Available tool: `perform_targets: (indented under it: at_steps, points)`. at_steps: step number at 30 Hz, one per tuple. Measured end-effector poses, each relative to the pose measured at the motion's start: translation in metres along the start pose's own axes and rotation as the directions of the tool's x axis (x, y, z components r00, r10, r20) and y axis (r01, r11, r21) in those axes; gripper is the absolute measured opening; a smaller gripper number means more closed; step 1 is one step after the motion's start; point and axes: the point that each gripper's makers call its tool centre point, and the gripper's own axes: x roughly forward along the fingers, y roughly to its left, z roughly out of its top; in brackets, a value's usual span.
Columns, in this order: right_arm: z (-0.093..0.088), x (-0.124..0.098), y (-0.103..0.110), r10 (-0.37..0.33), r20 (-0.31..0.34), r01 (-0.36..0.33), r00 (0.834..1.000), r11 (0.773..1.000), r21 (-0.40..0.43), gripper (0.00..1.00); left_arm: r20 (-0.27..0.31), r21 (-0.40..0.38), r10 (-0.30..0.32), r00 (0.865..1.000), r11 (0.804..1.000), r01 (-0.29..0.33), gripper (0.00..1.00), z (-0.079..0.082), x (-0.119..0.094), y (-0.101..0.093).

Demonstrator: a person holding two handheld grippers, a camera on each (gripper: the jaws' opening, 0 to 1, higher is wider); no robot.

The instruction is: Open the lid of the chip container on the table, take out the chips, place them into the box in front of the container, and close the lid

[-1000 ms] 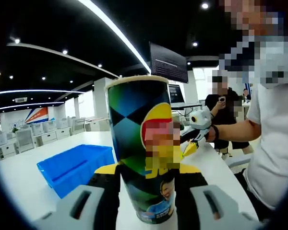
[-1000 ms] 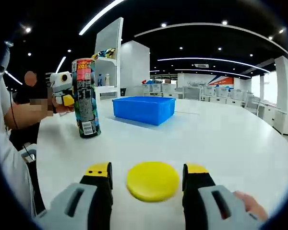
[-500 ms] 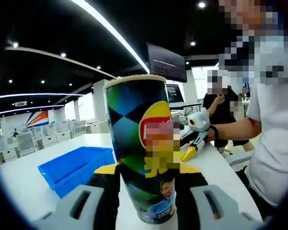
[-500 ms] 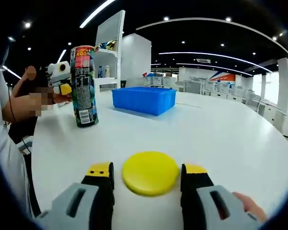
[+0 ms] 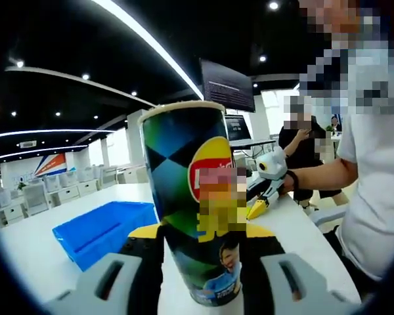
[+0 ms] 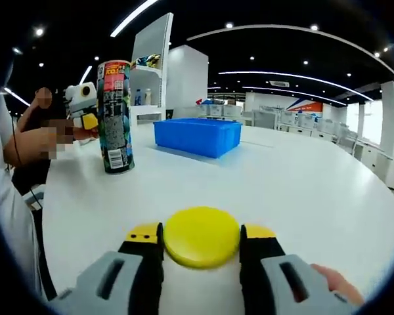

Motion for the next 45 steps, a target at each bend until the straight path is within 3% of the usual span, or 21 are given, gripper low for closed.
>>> perform_targets:
  at_steps: [4, 10, 12, 19, 20, 22, 25, 29, 31, 33, 35, 38, 41, 42, 45]
  points:
    - [0.009, -0.002, 0.002, 0.024, 0.039, -0.027, 0.999, 0.998, 0.056, 0.46, 0.004, -0.001, -0.002, 1.0, 1.0, 0.002, 0.46, 0.0, 0.0, 0.0]
    - [0.049, -0.007, 0.005, 0.063, 0.149, -0.079, 0.987, 0.991, 0.104, 0.46, 0.003, -0.003, -0.003, 1.0, 1.0, 0.003, 0.46, 0.0, 0.0, 0.0]
    - [0.065, -0.007, 0.008, 0.078, 0.183, -0.095, 0.98, 0.991, 0.089, 0.46, 0.002, 0.002, -0.001, 1.0, 1.0, 0.001, 0.46, 0.0, 0.0, 0.0]
    - [0.112, -0.006, 0.014, 0.117, 0.21, -0.128, 0.971, 0.991, 0.04, 0.46, 0.002, 0.005, -0.004, 1.0, 1.0, 0.004, 0.46, 0.0, 0.0, 0.0]
    - [0.122, -0.007, 0.023, 0.16, 0.199, -0.16, 0.967, 0.987, -0.013, 0.46, 0.001, 0.006, -0.003, 1.0, 1.0, 0.003, 0.46, 0.0, 0.0, 0.0]
    - [0.147, -0.009, 0.035, 0.196, 0.235, -0.188, 0.952, 0.981, -0.054, 0.46, -0.002, 0.009, -0.002, 1.0, 1.0, 0.002, 0.46, -0.001, 0.0, 0.0]
    - [0.181, -0.01, 0.056, 0.273, 0.277, -0.272, 0.921, 0.961, -0.042, 0.46, -0.001, 0.005, -0.004, 1.0, 1.0, 0.004, 0.46, -0.001, 0.0, 0.0]
    - [0.213, -0.006, 0.08, 0.339, 0.266, -0.326, 0.902, 0.941, -0.094, 0.46, -0.008, 0.002, -0.008, 1.0, 1.0, 0.008, 0.46, -0.003, 0.0, 0.0]
    - [0.236, -0.004, 0.097, 0.389, 0.276, -0.375, 0.879, 0.921, -0.104, 0.46, -0.01, 0.0, -0.008, 1.0, 1.0, 0.008, 0.46, -0.004, 0.0, -0.001]
    - [0.249, 0.0, 0.109, 0.417, 0.27, -0.396, 0.868, 0.909, -0.13, 0.46, -0.014, 0.0, -0.008, 1.0, 1.0, 0.008, 0.46, -0.005, 0.0, -0.001]
    - [0.255, 0.004, 0.116, 0.427, 0.26, -0.4, 0.866, 0.904, -0.15, 0.46, -0.018, 0.004, -0.007, 1.0, 1.0, 0.007, 0.46, -0.005, 0.0, -0.001]
    - [0.265, 0.011, 0.131, 0.459, 0.257, -0.418, 0.851, 0.887, -0.199, 0.46, -0.023, 0.006, -0.005, 1.0, 1.0, 0.005, 0.47, -0.006, 0.0, -0.001]
    - [0.265, 0.02, 0.143, 0.471, 0.223, -0.427, 0.853, 0.877, -0.22, 0.46, -0.028, 0.01, -0.005, 1.0, 1.0, 0.005, 0.47, -0.007, 0.001, -0.001]
    - [0.265, 0.024, 0.147, 0.485, 0.203, -0.43, 0.851, 0.865, -0.26, 0.46, -0.03, 0.01, -0.005, 1.0, 1.0, 0.005, 0.47, -0.008, 0.001, -0.002]
    - [0.267, 0.03, 0.151, 0.494, 0.187, -0.448, 0.849, 0.861, -0.239, 0.46, -0.032, 0.01, -0.005, 0.999, 1.0, 0.005, 0.47, -0.008, 0.001, -0.002]
